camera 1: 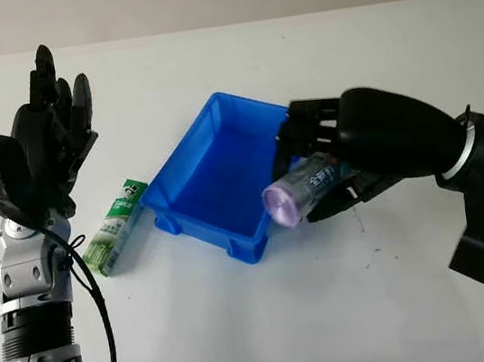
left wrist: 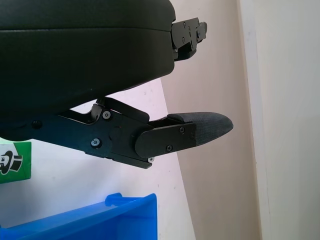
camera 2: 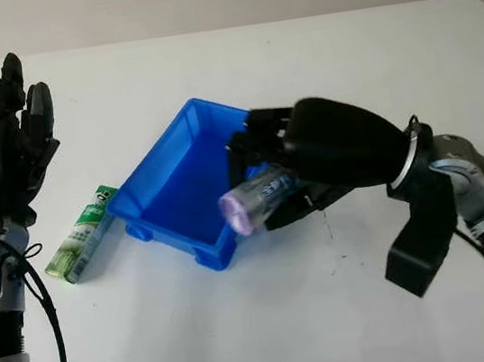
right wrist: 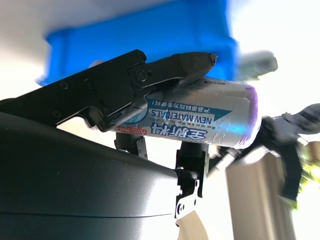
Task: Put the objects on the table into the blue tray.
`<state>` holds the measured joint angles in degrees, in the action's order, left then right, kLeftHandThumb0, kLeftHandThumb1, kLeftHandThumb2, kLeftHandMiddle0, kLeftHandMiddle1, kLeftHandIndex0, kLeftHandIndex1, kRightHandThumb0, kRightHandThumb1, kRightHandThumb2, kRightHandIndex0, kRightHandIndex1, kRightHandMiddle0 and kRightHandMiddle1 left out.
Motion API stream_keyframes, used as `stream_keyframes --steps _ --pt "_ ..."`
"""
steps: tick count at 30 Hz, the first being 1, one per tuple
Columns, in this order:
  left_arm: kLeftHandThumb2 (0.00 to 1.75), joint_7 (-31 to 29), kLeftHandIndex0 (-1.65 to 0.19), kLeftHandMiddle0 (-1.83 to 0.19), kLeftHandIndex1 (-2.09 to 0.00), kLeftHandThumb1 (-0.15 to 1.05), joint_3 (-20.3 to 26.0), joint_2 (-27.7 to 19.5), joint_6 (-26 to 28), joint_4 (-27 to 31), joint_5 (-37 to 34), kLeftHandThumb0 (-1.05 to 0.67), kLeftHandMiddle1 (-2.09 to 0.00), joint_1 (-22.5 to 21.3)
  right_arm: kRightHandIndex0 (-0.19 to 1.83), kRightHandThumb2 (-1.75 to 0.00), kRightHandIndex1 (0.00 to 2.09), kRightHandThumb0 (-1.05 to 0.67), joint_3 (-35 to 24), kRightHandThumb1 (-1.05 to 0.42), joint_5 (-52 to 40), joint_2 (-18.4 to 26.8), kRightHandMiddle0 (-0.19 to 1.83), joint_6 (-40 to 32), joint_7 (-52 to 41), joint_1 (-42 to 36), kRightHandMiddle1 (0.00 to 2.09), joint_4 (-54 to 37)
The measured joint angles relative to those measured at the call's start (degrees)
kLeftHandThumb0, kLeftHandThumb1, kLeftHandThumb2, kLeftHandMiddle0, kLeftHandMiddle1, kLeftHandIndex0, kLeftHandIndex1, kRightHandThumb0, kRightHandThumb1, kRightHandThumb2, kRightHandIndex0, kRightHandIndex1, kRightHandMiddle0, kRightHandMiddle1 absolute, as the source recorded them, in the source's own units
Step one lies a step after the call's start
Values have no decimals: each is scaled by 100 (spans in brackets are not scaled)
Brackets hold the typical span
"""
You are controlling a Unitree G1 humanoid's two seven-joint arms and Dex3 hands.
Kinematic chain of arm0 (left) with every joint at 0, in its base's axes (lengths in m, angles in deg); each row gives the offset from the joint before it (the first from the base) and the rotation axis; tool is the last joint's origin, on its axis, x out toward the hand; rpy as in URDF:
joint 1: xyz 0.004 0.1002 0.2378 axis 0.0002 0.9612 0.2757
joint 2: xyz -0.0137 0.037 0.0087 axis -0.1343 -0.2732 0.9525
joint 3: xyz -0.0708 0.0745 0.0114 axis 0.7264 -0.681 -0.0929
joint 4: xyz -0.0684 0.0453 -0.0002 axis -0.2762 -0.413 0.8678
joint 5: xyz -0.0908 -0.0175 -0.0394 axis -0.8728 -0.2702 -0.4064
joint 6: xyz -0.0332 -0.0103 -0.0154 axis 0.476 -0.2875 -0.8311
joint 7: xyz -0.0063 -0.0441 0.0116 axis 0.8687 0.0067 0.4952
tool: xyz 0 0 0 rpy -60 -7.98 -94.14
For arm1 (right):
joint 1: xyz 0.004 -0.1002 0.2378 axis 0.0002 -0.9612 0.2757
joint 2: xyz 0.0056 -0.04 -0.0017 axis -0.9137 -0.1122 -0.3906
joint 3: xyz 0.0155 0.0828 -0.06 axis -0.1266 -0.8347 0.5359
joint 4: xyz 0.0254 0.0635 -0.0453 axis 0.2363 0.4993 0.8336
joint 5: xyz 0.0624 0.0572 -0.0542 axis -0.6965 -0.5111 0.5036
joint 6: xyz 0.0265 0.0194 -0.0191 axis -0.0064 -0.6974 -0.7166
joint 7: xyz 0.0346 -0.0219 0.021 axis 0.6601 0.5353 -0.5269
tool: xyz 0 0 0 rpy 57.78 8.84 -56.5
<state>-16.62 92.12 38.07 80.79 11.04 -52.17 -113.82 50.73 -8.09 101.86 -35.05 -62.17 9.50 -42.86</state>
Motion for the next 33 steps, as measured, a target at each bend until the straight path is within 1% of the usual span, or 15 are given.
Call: stream_keyframes --steps 5,7,13,14,17,20,23,25,26,27,28,29,30,32,33 --pt "56 4 19 19 -4 105 1 -1 2 -4 3 -65 -4 0 111 -38 209 -52 -145 -105 -18 -264 90 -129 -228 18 209 -247" --pt "56 18 19 19 -4 105 5 -4 1 -19 4 -65 -4 0 114 -37 209 -52 -231 -105 229 -444 92 -91 -153 173 209 -150" --pt "58 26 19 19 -4 105 -3 0 -9 -53 4 -64 -5 -2 110 -23 209 -52 -425 -105 1356 -936 92 -31 575 1391 209 809" --pt "58 26 19 19 -4 105 -6 1 -14 -53 4 -64 -5 -2 103 -18 209 -49 -427 -105 1603 -996 85 -41 766 1596 209 1048" --pt "57 50 19 18 -5 105 -26 3 -16 -47 6 -64 -5 0 104 -18 209 -55 -336 -105 2417 -1119 87 -80 1478 2107 209 1818" --pt "56 122 19 19 -5 105 -30 13 -10 -5 7 -65 -5 7 85 -14 204 -58 -47 -105 3186 -1204 69 -105 2240 2434 207 2581" --pt "55 188 19 18 -5 105 -28 31 -7 54 5 -66 -5 14 65 -16 199 -61 232 -105 3513 -1266 50 -130 2616 2522 209 3107" --pt "55 204 19 18 -5 105 -22 35 -7 85 3 -65 -5 36 44 -21 193 -66 361 -105 3575 -1268 31 -161 2652 2537 196 3275" --pt "55 206 19 19 -4 105 -20 35 -7 96 0 -65 -5 51 33 -22 186 -67 402 -105 3575 -1268 23 -193 2567 2543 186 3295" --pt "55 206 19 19 -4 105 -19 35 -8 103 -1 -65 -5 71 23 -24 170 -70 447 -105 3540 -1267 15 -227 2371 2560 170 3303" --pt "55 206 19 19 -4 105 -18 35 -9 103 -5 -65 -5 83 19 -28 134 -73 508 -105 3497 -1257 10 -276 2110 2581 141 3303" --pt "55 204 19 19 -4 105 -17 35 -11 103 -6 -66 -4 89 16 -30 107 -75 568 -105 3440 -1237 6 -325 1810 2596 121 3295" --pt "54 203 19 19 -4 105 -11 35 -13 104 -9 -66 -5 94 10 -32 70 -79 619 -105 3397 -1214 -1 -388 1526 2600 89 3257" --pt "54 203 19 18 -4 105 -1 36 -23 103 -12 -66 -5 103 -3 -36 22 -84 701 -105 3277 -1137 -9 -576 859 2596 36 3071" --pt "53 203 19 18 -4 105 4 38 -40 101 -15 -66 -5 106 -8 -37 13 -85 716 -105 3182 -1101 -13 -695 552 2585 25 2951"
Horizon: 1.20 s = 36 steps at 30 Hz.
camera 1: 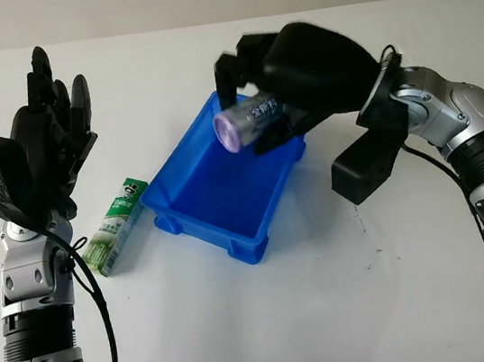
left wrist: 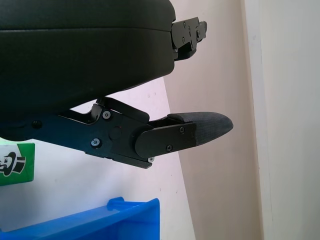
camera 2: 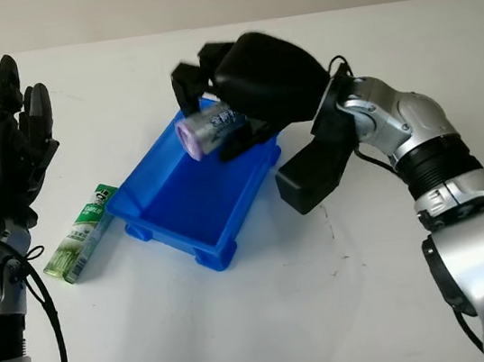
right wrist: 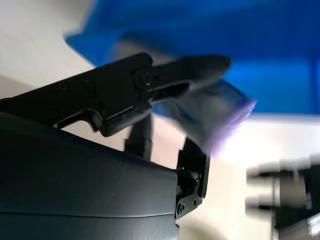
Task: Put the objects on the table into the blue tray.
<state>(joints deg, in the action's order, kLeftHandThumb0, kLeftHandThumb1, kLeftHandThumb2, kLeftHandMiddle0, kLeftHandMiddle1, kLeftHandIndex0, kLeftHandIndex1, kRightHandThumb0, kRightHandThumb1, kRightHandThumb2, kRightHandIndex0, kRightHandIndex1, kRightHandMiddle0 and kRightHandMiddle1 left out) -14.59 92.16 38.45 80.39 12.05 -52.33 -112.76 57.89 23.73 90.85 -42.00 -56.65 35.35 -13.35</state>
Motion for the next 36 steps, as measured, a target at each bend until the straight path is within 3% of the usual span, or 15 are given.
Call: stream_keyframes --steps 4,7,17,24,28,32,36 --pt "52 -30 19 19 -4 105 5 9 -112 -60 -8 -67 -5 2 -18 -43 1 -89 -3 -105 -306 96 -19 -371 -753 -56 3 -421" --pt "53 -93 19 19 -2 105 4 9 -136 -111 -9 -67 -3 2 -19 -50 0 -90 -7 -105 -370 139 -19 -412 -803 -183 0 -612" --pt "51 -68 15 15 -5 105 -1 9 53 50 5 -60 -6 20 -19 -50 0 -86 -280 -105 -542 174 -19 -572 -379 -462 0 -865" --pt "32 -600 9 9 -8 105 -178 -738 798 1051 439 -54 -7 414 -19 -50 0 -83 -472 -105 -709 322 -19 -574 -225 -632 0 -880" --pt "34 -869 0 -1 -11 105 -345 -1413 1140 1387 1097 -60 -9 572 -19 -49 0 -82 -570 -105 -773 386 -19 -549 -181 -704 0 -883" --pt "35 -1175 -3 -9 -11 105 -760 -2128 2555 2582 2095 -60 -10 918 -19 -48 0 -82 -592 -105 -775 460 -19 -540 -177 -747 0 -884" --pt "34 -1205 -9 -12 -13 105 -944 -2268 3345 3610 2782 -65 -9 1372 -19 -48 0 -82 -595 -105 -819 496 -19 -522 -177 -773 0 -882"
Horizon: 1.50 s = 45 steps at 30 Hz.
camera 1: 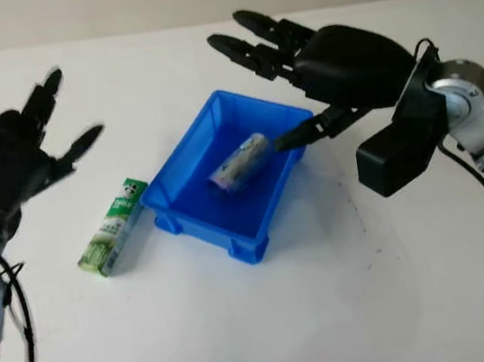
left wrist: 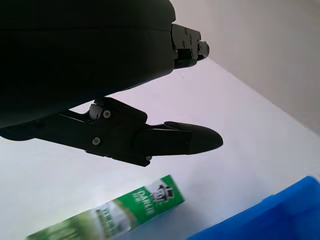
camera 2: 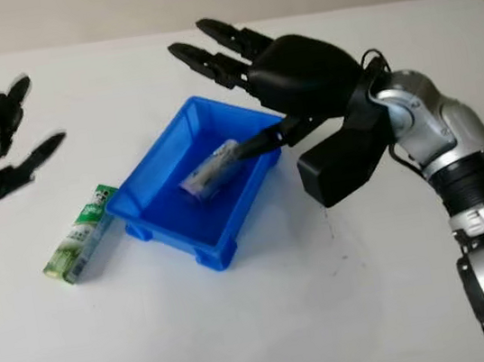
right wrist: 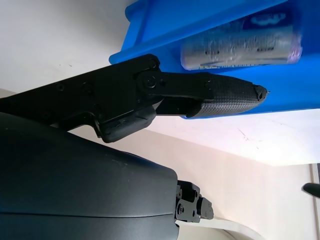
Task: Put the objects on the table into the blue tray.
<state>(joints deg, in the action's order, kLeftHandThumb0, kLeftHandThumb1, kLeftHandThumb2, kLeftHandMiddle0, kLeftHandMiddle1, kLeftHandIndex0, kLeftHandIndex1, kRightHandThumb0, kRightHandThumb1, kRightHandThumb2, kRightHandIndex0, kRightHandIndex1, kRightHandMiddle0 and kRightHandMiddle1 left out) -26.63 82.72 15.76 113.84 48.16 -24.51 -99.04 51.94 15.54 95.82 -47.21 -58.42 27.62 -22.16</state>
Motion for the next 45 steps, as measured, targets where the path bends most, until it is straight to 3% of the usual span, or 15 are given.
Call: stream_keyframes --steps 4,10,18,24,33,42,43,45 --pt "35 211 -14 -23 -12 105 -337 110 529 948 838 -66 -9 564 -19 -47 0 -83 -2 -105 -87 11 -19 2 -8 -9 0 8" --pt "33 236 -8 -10 -6 105 -925 349 1057 1608 1853 -69 -3 946 -19 -47 0 -82 -2 -105 -111 10 -19 4 -12 -9 0 14" --pt "41 -309 1 -5 -2 105 -1609 461 1590 1947 3108 -74 -3 1175 -19 -43 0 -81 -6 -105 -251 12 -19 -51 -56 -15 0 13" --pt "38 -934 1 -2 -3 105 -2116 847 1833 1947 4432 -75 -4 1237 -19 -42 0 -80 -6 -105 -305 12 -19 -51 -79 -17 0 14" --pt "32 -2342 3 2 -4 105 -2202 1865 1160 1256 6907 -77 -4 1236 -19 -43 0 -81 -8 -105 -356 14 -19 -79 -116 -17 0 12" --pt "28 -2581 3 -1 -4 105 -1589 2729 -18 589 8341 -73 -7 1257 -19 -39 0 -80 -125 -105 -540 16 -19 -103 -237 -28 0 3" --pt "28 -2593 3 -13 -5 105 -1533 2773 -148 512 8450 -73 -16 1255 -19 -39 0 -80 -126 -105 -556 16 -19 -105 -261 -28 0 -2" --pt "24 -2595 0 3 -6 105 -1425 2813 -393 377 8540 -67 -130 1239 -19 -39 0 -80 -129 -105 -575 16 -19 -115 -309 -29 0 -26"
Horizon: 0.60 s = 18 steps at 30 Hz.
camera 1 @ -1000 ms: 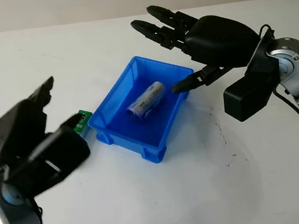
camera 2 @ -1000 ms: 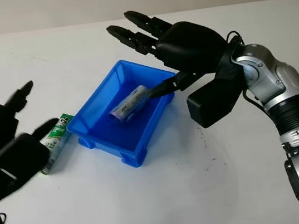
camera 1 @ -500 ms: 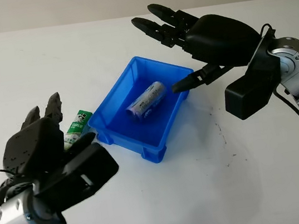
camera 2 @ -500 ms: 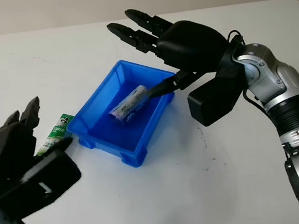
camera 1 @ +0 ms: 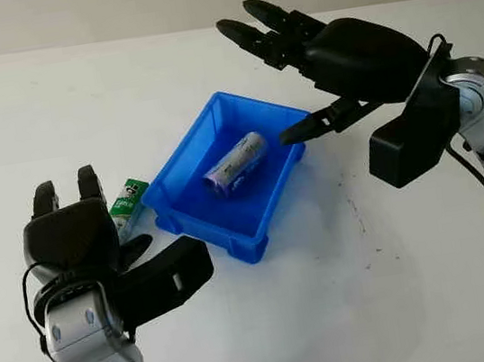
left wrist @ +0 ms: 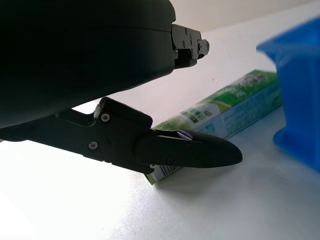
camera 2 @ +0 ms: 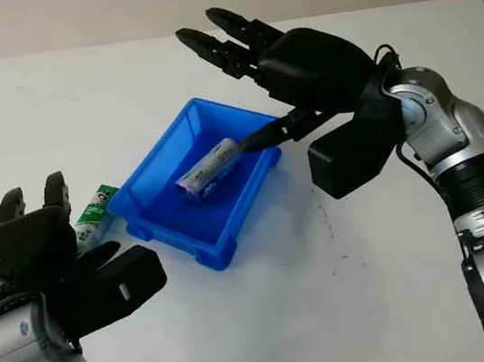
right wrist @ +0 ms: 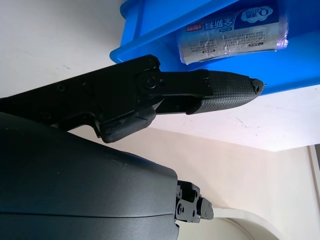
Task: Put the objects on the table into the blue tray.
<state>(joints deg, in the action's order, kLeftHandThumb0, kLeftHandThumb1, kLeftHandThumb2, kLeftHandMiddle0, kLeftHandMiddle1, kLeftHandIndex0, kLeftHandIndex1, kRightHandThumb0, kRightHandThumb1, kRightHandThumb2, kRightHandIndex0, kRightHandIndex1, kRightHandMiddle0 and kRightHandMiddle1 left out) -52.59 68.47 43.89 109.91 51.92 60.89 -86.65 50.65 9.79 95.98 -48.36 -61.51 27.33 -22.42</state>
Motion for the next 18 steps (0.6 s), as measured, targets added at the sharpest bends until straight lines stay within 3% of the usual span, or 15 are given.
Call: stream_keyframes --steps 1,2,5,8,14,18 --pt "23 53 -10 1 -12 105 70 44 -91 -53 -31 -65 -163 -14 -19 -39 0 -80 -2 -105 -6 0 -19 -4 -18 0 0 -14" --pt "23 125 -24 -6 -22 105 124 69 -168 -94 -102 -62 -180 -32 -19 -39 0 -80 -4 -105 -14 0 -19 -7 -33 0 0 -22" --pt "22 397 -17 -13 -82 105 305 179 -295 -207 -384 -57 -200 -143 -19 -38 0 -80 -35 -105 -58 0 -19 -39 -88 -4 0 -70" --pt "23 442 -8 -15 -105 105 415 215 -367 -326 -451 -56 -207 -289 -19 -38 0 -80 -80 -105 -117 2 -19 -57 -142 -7 0 -118" --pt "26 493 -2 -59 -124 105 481 162 -565 -817 -289 -58 -209 -625 -19 -38 0 -80 -96 -105 -171 7 -19 -50 -161 -14 0 -116" --pt "34 647 4 -73 -158 105 481 163 -613 -1115 -373 -55 -209 -750 -19 -38 0 -80 -99 -105 -193 8 -19 -46 -164 -14 0 -109"
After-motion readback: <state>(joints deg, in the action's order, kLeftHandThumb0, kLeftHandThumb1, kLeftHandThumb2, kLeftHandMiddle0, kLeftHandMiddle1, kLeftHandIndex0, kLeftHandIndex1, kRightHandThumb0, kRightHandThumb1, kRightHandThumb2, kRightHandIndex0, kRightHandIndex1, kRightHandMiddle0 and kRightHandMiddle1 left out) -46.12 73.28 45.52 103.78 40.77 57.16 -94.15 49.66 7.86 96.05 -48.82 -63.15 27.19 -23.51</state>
